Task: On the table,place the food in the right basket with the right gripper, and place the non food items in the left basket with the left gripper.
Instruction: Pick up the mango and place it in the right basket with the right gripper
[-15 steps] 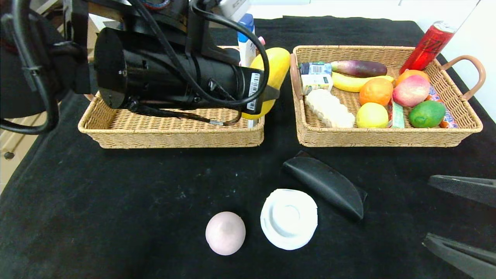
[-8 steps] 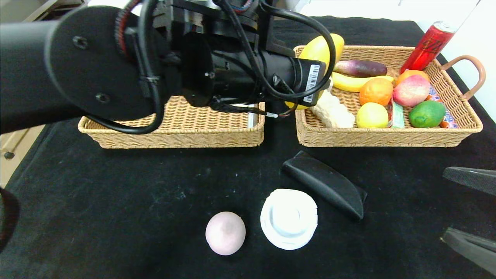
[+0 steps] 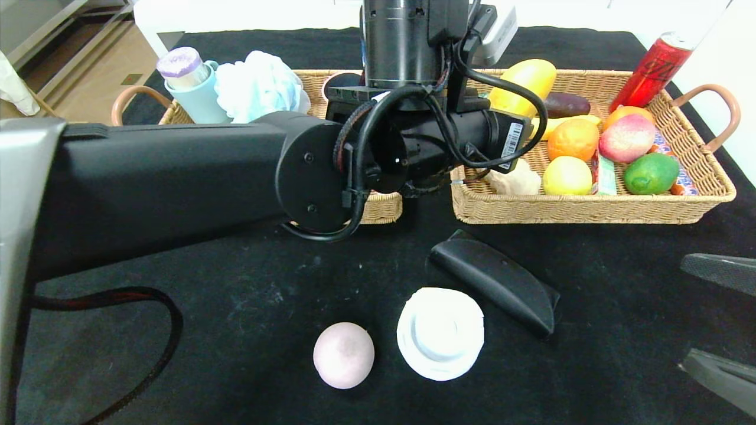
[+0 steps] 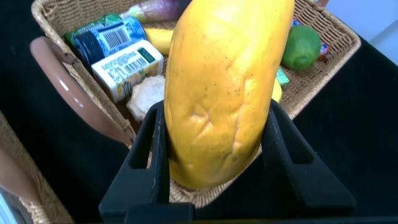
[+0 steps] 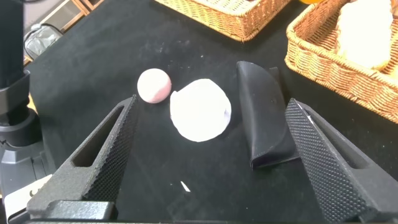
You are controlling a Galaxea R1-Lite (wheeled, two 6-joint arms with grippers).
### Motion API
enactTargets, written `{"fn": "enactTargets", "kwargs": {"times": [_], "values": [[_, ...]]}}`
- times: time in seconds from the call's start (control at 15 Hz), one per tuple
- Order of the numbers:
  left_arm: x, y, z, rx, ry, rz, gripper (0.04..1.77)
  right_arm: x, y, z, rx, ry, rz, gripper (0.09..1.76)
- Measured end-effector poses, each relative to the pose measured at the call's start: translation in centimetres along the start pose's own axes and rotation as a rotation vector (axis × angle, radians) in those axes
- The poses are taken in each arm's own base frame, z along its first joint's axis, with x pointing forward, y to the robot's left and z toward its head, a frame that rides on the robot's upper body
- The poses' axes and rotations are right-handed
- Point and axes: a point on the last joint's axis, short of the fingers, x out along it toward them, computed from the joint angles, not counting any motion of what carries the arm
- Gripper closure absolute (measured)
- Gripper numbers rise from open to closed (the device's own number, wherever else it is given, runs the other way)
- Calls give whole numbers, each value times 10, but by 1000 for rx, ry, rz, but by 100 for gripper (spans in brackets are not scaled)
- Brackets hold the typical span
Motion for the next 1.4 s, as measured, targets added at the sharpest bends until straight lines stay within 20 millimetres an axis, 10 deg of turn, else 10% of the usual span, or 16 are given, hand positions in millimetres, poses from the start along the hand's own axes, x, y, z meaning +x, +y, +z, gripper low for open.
{"fn": "enactTargets", "kwargs": {"times": [1.0,1.4], "values": [[32,10,-30,75,-79,46,91,-8,5,0,-13,-24,22,14],[31,10,-28,76,-81,44,46,-8,5,0,-13,-23,23,14]]}}
